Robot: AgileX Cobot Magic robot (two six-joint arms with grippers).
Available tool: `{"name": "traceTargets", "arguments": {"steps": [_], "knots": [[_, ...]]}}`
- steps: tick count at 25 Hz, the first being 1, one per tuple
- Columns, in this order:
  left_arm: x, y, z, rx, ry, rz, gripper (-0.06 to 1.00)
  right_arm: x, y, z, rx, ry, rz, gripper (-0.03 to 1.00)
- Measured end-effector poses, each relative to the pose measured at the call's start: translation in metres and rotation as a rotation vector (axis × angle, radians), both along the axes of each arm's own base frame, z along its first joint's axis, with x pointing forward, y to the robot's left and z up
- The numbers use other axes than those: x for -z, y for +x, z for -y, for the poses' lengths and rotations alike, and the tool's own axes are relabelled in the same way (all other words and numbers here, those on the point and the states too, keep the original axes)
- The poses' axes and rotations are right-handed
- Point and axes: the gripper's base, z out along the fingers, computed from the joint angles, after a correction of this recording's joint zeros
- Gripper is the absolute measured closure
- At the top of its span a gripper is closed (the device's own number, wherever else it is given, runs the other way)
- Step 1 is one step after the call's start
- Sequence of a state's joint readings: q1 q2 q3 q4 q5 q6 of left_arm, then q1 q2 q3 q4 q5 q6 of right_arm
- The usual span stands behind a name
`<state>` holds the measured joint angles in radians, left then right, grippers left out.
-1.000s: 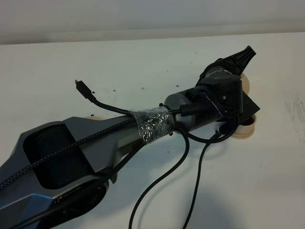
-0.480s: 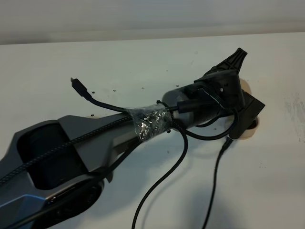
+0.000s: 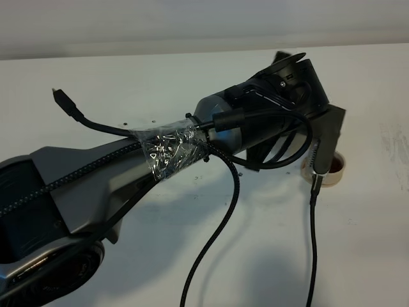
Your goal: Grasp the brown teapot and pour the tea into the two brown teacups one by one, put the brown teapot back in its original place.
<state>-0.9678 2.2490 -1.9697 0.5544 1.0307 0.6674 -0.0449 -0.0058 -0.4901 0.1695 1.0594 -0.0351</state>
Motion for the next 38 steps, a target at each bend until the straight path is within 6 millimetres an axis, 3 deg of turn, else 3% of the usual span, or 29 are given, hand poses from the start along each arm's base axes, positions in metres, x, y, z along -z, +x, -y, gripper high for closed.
{"name": "traceTargets", "arguments": {"steps": [5, 13, 19, 25, 28, 35, 38], "knots": [[0.005, -0.008, -0.01, -0.156, 0.006, -0.125, 0.84, 0.0, 0.0, 0.0, 0.0, 0.0, 0.0, 0.43], [0.012, 0.002, -0.024, -0.289, -0.115, -0.328, 0.84, 0.0, 0.0, 0.0, 0.0, 0.0, 0.0, 0.43], [0.03, 0.01, -0.027, -0.316, -0.147, -0.375, 0.84, 0.0, 0.0, 0.0, 0.0, 0.0, 0.0, 0.43], [0.034, 0.012, -0.022, -0.316, -0.195, -0.369, 0.84, 0.0, 0.0, 0.0, 0.0, 0.0, 0.0, 0.43], [0.027, 0.01, -0.027, -0.396, -0.192, -0.365, 0.84, 0.0, 0.0, 0.0, 0.0, 0.0, 0.0, 0.43], [-0.039, 0.008, -0.052, -0.511, -0.28, -0.263, 0.84, 0.0, 0.0, 0.0, 0.0, 0.0, 0.0, 0.43], [-0.054, 0.013, -0.074, -0.594, -0.324, -0.247, 0.84, 0.0, 0.0, 0.0, 0.0, 0.0, 0.0, 0.43]]}}
